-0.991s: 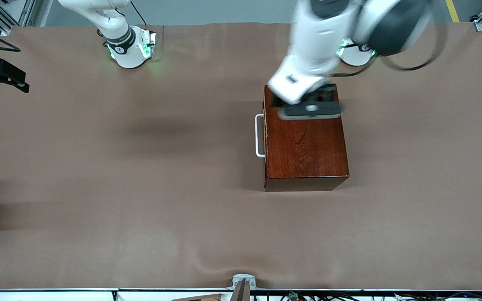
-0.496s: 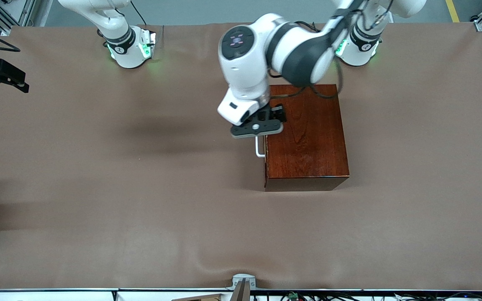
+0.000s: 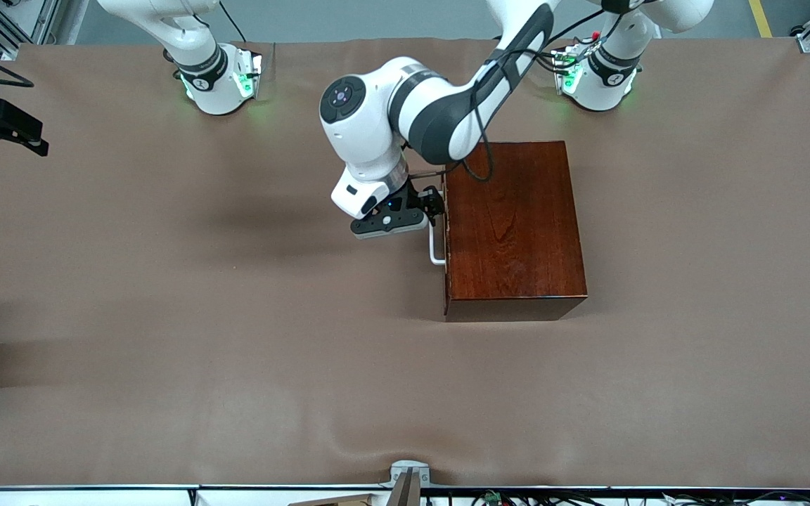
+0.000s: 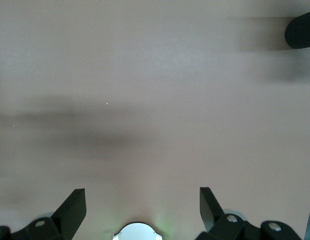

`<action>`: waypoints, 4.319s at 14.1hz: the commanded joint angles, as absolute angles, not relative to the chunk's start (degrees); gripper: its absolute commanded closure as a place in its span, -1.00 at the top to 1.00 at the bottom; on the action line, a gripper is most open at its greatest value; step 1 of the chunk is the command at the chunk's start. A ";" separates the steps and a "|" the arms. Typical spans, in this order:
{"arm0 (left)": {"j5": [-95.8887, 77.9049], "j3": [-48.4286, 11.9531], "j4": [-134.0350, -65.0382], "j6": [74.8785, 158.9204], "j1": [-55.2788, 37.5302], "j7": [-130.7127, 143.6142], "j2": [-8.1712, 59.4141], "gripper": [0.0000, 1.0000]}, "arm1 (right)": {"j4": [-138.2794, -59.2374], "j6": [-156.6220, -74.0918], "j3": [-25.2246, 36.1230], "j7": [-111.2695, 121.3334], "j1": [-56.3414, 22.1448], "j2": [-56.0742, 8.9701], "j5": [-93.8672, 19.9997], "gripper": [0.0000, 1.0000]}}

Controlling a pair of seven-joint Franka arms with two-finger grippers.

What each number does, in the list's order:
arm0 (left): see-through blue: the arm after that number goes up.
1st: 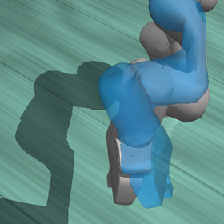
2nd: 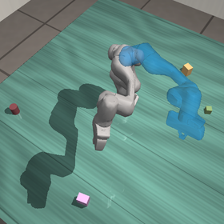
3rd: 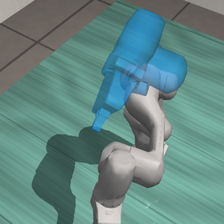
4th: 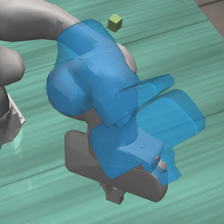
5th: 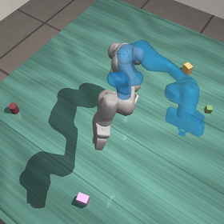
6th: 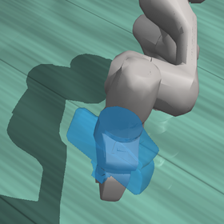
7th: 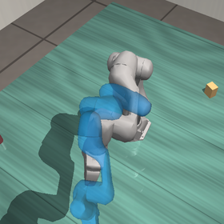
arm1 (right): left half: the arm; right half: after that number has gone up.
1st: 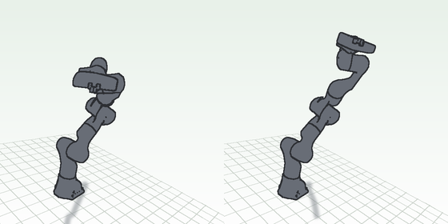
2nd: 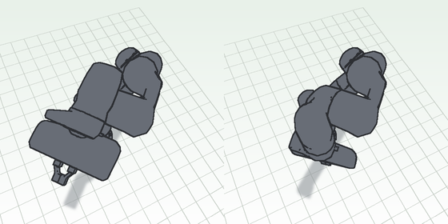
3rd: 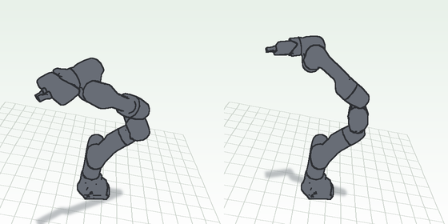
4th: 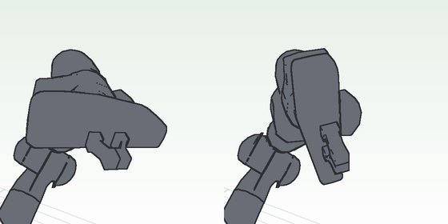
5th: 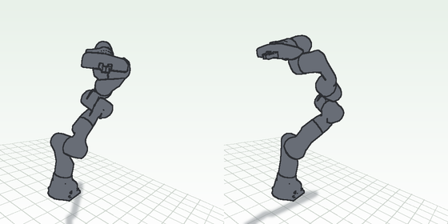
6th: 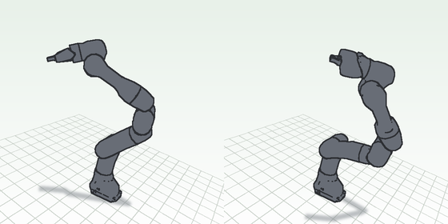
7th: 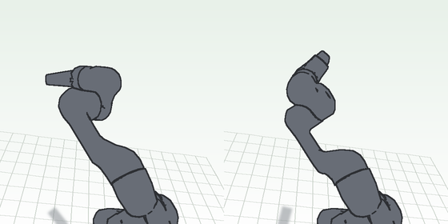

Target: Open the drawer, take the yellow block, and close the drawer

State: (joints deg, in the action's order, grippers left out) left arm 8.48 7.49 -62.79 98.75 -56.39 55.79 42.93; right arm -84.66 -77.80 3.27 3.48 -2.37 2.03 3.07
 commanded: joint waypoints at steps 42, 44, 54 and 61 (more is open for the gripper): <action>8.88 7.47 -60.82 100.98 -58.80 54.57 51.50 1.00 | -83.41 -77.43 2.72 3.96 -1.32 1.41 3.43 1.00; 7.39 7.56 -60.82 103.43 -58.80 56.15 51.50 1.00 | -83.41 -77.43 2.72 3.96 -1.32 1.41 3.43 1.00; 4.14 7.47 -60.82 110.82 -58.80 59.76 51.50 1.00 | -83.41 -77.34 2.72 3.69 -1.23 1.32 3.43 1.00; 3.52 6.86 -60.82 115.92 -58.80 62.66 51.94 1.00 | -83.41 -77.34 2.72 4.04 -1.32 0.44 4.04 1.00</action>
State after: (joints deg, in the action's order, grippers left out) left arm 5.56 7.85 -63.29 106.79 -58.33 61.07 49.75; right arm -84.65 -77.80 3.41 3.48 -2.31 1.43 3.12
